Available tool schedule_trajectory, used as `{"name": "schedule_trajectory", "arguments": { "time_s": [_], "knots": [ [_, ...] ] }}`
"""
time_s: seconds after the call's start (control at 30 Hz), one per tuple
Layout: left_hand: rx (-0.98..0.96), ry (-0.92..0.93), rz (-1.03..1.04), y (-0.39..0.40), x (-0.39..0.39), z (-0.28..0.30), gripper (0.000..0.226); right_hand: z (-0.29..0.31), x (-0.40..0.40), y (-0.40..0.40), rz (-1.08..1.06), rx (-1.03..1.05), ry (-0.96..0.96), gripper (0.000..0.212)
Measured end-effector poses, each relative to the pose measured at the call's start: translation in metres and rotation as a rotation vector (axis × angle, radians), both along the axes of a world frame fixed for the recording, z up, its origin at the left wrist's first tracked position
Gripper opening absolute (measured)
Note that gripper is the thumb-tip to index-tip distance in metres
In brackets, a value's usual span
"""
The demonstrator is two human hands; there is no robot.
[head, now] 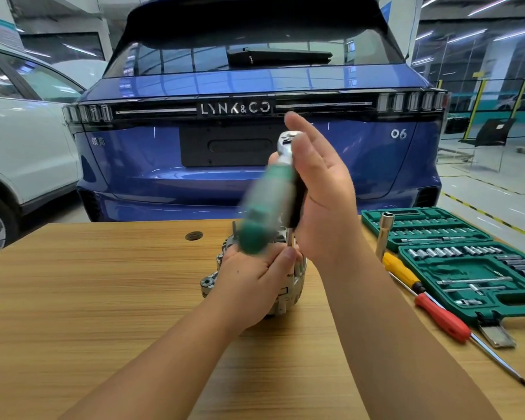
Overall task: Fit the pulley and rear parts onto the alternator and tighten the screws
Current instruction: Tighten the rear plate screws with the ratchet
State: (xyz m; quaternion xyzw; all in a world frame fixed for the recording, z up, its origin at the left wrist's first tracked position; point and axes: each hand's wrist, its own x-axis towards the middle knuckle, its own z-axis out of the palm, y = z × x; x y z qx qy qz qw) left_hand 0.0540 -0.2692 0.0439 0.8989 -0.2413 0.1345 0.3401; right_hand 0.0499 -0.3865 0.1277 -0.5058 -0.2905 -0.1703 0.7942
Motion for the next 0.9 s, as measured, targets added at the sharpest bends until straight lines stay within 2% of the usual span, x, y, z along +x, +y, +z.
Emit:
{"name": "schedule_trajectory", "arguments": {
  "time_s": [0.1,0.13,0.23,0.3,0.33,0.43,0.53,0.6,0.67,0.7,0.77,0.8,0.83,0.9],
  "knots": [
    [0.033,-0.038,-0.013,0.001,0.001,-0.003,0.043,0.0,0.001,-0.003,-0.193,0.007,-0.003,0.009],
    [0.032,-0.053,-0.013,0.001,0.001,-0.003,0.042,0.0,0.003,-0.006,-0.212,-0.006,0.004,0.013],
    [0.016,-0.086,-0.005,-0.002,0.002,-0.003,0.038,0.0,0.005,-0.013,-0.001,-0.033,0.033,0.007],
    [0.025,-0.078,0.004,-0.001,0.002,-0.004,0.032,-0.002,0.006,-0.011,0.108,0.004,0.016,0.026],
    [0.027,-0.077,0.01,-0.001,0.002,-0.003,0.031,-0.003,0.007,-0.01,0.083,0.018,-0.023,0.031],
    [0.046,-0.079,0.025,-0.003,0.001,-0.001,0.031,-0.003,0.008,-0.005,-0.048,-0.005,-0.15,0.036],
    [0.062,-0.088,0.033,-0.004,-0.001,0.0,0.03,-0.003,0.004,-0.004,-0.103,-0.035,-0.157,0.036],
    [0.055,-0.086,0.037,-0.004,-0.002,0.0,0.032,0.0,0.001,-0.005,-0.039,-0.009,-0.122,0.038],
    [0.034,-0.087,0.039,-0.004,-0.002,0.0,0.033,0.006,0.0,-0.007,0.111,0.004,-0.079,0.042],
    [0.034,-0.09,0.042,-0.005,-0.003,0.0,0.032,0.009,0.0,-0.008,0.177,-0.007,-0.059,0.051],
    [0.034,-0.108,0.05,-0.006,-0.003,-0.001,0.031,0.011,0.002,-0.008,0.247,-0.055,-0.034,0.094],
    [0.028,-0.116,0.05,-0.006,-0.003,-0.001,0.031,0.01,0.003,-0.008,0.257,-0.063,-0.028,0.105],
    [0.018,-0.12,0.048,-0.006,-0.003,-0.002,0.032,0.008,0.002,-0.008,0.244,-0.048,-0.014,0.1],
    [0.017,-0.115,0.042,-0.006,-0.002,-0.002,0.031,0.003,0.001,-0.006,0.149,0.019,0.027,0.063]
  ]
}}
